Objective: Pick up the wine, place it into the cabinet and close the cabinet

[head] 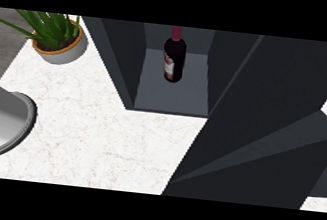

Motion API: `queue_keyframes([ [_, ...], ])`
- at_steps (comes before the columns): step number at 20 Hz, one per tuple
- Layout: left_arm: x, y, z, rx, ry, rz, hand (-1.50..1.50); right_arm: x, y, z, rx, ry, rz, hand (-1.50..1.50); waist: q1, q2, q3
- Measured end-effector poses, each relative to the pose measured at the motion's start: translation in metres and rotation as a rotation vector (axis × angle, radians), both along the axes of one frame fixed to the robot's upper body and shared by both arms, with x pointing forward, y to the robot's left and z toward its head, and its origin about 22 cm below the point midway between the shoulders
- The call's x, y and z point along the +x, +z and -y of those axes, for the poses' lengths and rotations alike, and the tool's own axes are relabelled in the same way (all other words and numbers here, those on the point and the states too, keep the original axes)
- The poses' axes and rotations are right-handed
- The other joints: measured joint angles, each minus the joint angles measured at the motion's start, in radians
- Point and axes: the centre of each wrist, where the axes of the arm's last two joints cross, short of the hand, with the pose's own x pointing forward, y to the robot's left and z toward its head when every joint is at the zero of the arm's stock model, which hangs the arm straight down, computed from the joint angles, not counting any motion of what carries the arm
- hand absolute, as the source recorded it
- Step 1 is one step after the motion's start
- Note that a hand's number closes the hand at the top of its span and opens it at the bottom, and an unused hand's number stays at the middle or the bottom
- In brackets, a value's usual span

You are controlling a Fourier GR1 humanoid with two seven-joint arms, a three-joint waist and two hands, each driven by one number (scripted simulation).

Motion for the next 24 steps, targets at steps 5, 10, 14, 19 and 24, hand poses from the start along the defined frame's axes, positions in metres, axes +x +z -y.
queue_keyframes([
  [5, -0.001, 0.005, -0.011, 0.006, -0.017, 0.001, -1.5, 0.0, 0.004, -0.013, -0.005, -0.034, 0.054, 1.5, 0.008, 0.0, -0.001],
  [10, 0.006, 0.013, -0.02, -0.016, -0.033, -0.005, -1.5, 0.0, 0.007, -0.019, -0.032, -0.059, 0.12, 1.5, 0.011, 0.002, -0.001],
  [14, 0.008, 0.018, -0.02, -0.034, -0.05, -0.001, -1.5, 0.003, 0.011, -0.024, -0.046, -0.06, 0.162, 1.5, 0.018, 0.004, -0.001],
  [19, 0.015, 0.018, -0.019, -0.051, -0.069, -0.003, -1.5, 0.01, 0.015, -0.031, -0.05, -0.02, 0.172, 1.5, 0.025, 0.01, -0.001],
  [24, 0.019, 0.015, -0.013, -0.065, -0.08, -0.005, -1.5, 0.027, 0.025, -0.048, -0.016, -0.01, 0.169, 1.5, 0.038, 0.013, -0.001],
])
